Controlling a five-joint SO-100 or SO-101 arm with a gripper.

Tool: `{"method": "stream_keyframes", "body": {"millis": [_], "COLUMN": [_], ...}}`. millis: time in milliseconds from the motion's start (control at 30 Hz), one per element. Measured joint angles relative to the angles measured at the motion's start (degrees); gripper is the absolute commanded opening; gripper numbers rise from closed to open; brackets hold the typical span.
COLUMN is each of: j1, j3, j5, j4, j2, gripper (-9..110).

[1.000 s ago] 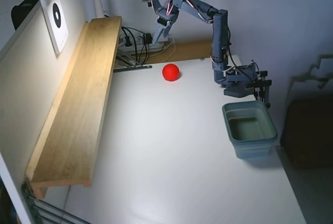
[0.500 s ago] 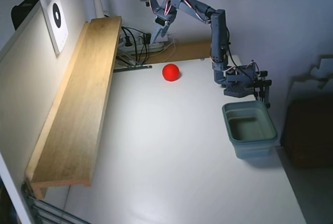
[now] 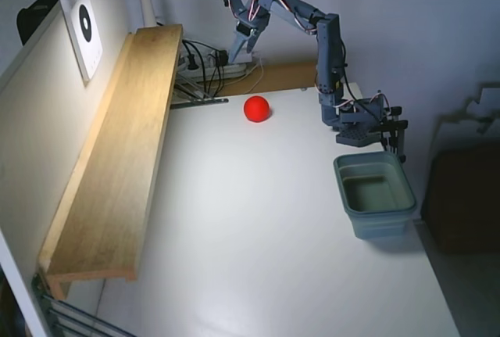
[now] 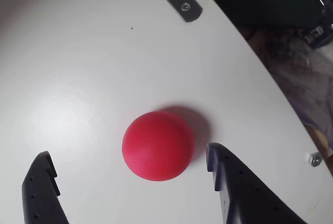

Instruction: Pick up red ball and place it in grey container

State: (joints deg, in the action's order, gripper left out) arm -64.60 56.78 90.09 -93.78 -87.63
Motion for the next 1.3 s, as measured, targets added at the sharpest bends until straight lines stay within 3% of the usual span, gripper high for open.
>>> {"method": "stream_keyframes", "body": {"millis": [1300], "j1": [0.0], "j3": [32.87], "j5": [0.0], "j4": [24.79], "j2": [-6.68], "gripper": [38]}}
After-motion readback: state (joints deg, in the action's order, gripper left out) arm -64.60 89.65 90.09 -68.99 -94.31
